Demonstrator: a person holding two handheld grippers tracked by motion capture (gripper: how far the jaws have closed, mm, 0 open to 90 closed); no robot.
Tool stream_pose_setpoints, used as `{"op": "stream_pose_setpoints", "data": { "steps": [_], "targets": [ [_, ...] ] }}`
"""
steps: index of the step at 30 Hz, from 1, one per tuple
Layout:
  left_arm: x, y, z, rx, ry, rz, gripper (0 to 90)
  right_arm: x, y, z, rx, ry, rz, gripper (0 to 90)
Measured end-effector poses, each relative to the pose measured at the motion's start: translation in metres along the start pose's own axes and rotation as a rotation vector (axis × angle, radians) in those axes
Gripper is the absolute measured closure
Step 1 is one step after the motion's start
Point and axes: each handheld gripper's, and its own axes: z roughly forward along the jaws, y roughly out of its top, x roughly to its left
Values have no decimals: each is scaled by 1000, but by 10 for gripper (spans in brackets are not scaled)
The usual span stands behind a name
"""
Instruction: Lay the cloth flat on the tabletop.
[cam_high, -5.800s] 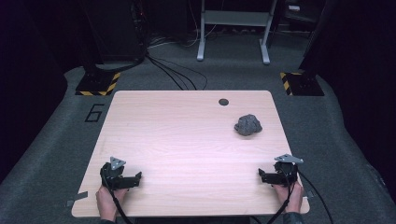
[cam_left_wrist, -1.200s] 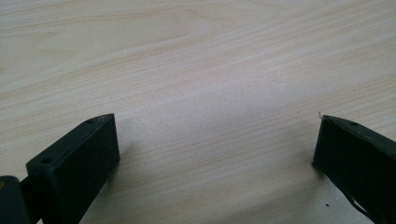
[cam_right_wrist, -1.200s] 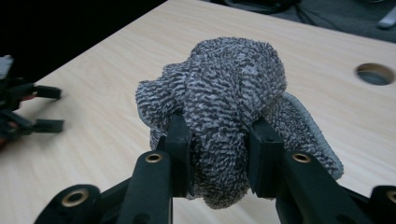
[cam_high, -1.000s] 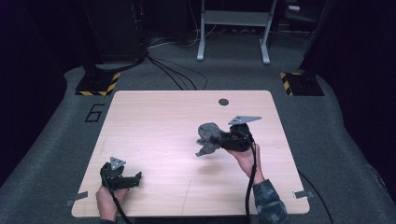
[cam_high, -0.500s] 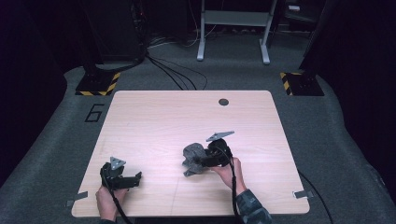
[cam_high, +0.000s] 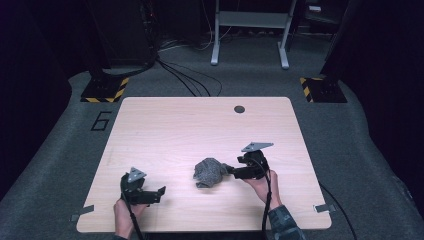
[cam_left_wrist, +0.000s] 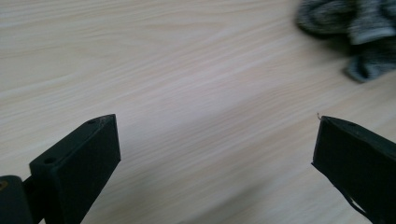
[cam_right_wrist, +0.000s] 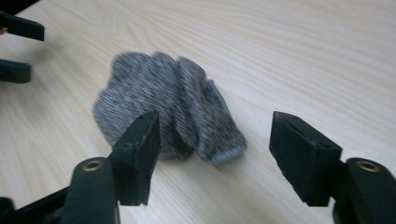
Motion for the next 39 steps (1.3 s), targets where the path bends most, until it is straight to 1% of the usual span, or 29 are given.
{"op": "stream_pose_setpoints", "data": {
  "steps": [3,5,8,10,13,14,15,16,17,18,19,20,21,22,23,24,25,26,27,28,29,30,31,32,33,35,36,37,39],
  "targets": [
    [-20,8,10,-5,-57,41,18,-9,-11,5,18,-11,15,363],
    [-33,13,17,18,-100,75,31,-12,-16,8,30,-12,35,368],
    [-52,20,29,21,-142,115,59,-13,-19,14,32,2,20,373],
    [-62,25,37,30,-160,159,116,-12,-17,20,48,7,-10,373],
    [-73,33,49,54,-162,192,190,-10,-15,32,68,18,-41,380],
    [-73,33,49,54,-162,192,223,-9,-14,36,78,13,-48,408],
    [-81,35,55,66,-165,214,252,-8,-13,40,88,9,-60,443],
    [-84,35,57,70,-170,231,261,-8,-14,44,95,6,-71,464],
    [-88,35,58,66,-169,237,272,-6,-14,46,109,2,-60,509],
    [-91,35,60,69,-166,251,314,-7,-15,49,114,9,-68,544],
    [-93,35,62,72,-163,269,362,-6,-16,50,123,12,-52,585],
    [-96,35,63,78,-143,291,418,-6,-16,52,128,8,-52,643],
    [-99,35,64,79,-151,297,496,-7,-17,54,126,15,-62,684],
    [-99,35,64,79,-151,297,581,-7,-17,54,126,15,-62,684],
    [-101,34,66,69,-120,312,665,-6,-18,55,132,14,-62,786],
    [-101,35,66,75,-122,319,712,-6,-18,56,131,14,-63,808],
    [-101,34,67,68,-123,321,768,-5,-19,56,133,10,-48,833],
    [-101,34,67,60,-123,310,810,-7,-20,57,127,10,-57,846],
    [-99,34,66,62,-128,318,844,-6,-20,56,122,8,-47,853],
    [-99,34,65,53,-129,313,868,-6,-20,55,121,4,-51,855],
    [-97,34,64,50,-137,307,877,-6,-21,53,118,-2,-58,855],
    [-94,34,62,46,-154,291,881,-5,-20,50,113,-4,-46,856],
    [-91,34,59,40,-151,281,884,-5,-20,46,102,-8,-56,856],
    [-89,34,57,24,-155,261,886,-5,-19,42,96,-15,-51,856],
    [-85,34,53,23,-166,247,888,-5,-19,37,79,-25,-54,856],
    [-78,35,45,-12,-174,212,890,-6,-17,27,66,-26,-40,856],
    [-78,35,45,-12,-174,212,891,-6,-17,27,66,-26,-40,856],
    [-71,36,36,-39,-190,186,892,-6,-15,16,52,-17,-31,853],
    [-66,38,28,-56,-214,155,892,-3,-13,9,46,-1,-25,849]
  ]
}}
